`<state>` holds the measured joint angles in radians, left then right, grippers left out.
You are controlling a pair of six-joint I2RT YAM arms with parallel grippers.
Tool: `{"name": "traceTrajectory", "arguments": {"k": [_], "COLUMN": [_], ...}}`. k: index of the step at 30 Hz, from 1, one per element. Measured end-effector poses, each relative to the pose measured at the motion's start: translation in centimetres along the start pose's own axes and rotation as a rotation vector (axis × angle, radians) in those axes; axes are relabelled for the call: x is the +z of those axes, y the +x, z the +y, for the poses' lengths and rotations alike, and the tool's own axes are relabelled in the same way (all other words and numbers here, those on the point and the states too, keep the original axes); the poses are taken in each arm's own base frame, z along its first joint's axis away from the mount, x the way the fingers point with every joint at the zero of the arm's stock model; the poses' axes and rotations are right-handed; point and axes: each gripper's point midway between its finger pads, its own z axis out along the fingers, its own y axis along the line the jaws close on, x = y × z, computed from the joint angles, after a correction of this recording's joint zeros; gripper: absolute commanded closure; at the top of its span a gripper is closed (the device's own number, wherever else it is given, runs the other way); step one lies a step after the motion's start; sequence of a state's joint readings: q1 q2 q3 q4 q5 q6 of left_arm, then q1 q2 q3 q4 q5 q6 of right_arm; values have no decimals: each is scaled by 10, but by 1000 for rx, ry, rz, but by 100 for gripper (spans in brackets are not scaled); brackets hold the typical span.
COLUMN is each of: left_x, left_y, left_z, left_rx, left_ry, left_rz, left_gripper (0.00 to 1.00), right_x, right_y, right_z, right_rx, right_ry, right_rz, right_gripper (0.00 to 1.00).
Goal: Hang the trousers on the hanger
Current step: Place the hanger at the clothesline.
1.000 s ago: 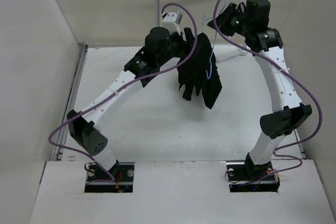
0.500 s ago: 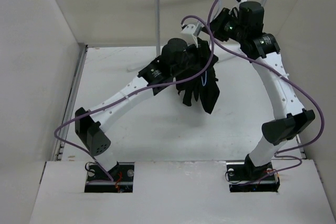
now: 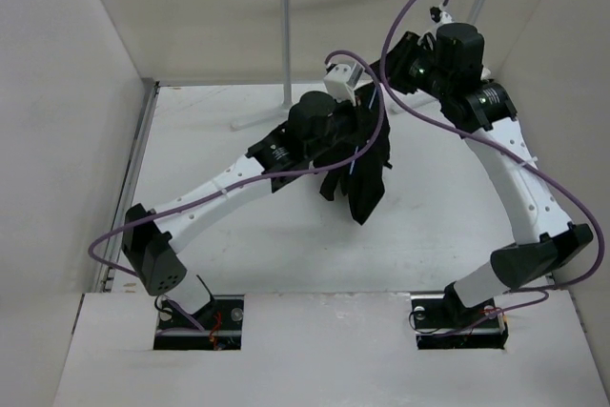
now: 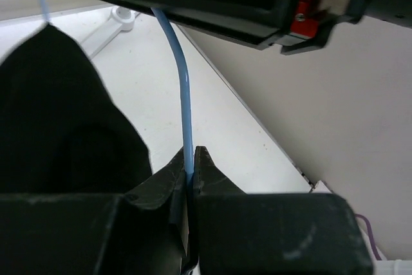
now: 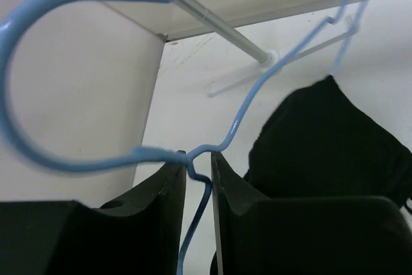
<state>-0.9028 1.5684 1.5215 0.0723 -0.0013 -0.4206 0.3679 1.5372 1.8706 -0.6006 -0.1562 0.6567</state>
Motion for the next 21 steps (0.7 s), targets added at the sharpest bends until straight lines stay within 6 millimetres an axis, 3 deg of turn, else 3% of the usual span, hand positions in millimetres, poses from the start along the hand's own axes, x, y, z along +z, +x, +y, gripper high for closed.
{"name": "traceTrajectory", "arguments": {"k": [6, 12, 17, 19, 21], "left_x": [-8, -6, -6, -6, -6], "left_y": [-2, 8, 10, 10, 10], "left_z": [4, 14, 20, 21, 21], "left_rx": [-1, 0, 0, 1, 3], "left_ry": [-6, -32, -50, -55, -58], "left_rz": [-31, -25, -23, -26, -25], "left_gripper": [100, 100, 100, 100, 100], "right_x": [-13, -13, -8, -6, -6], "right_y": [10, 47, 71, 73, 73], "right_z": [6, 10, 9, 6, 8], "right_rx": [23, 65, 112, 127, 145], "right_ry": [-40, -81, -99, -97, -109], "right_rz": [-25, 31, 66, 60, 50], "right_gripper": [53, 48, 59, 77, 88]}}
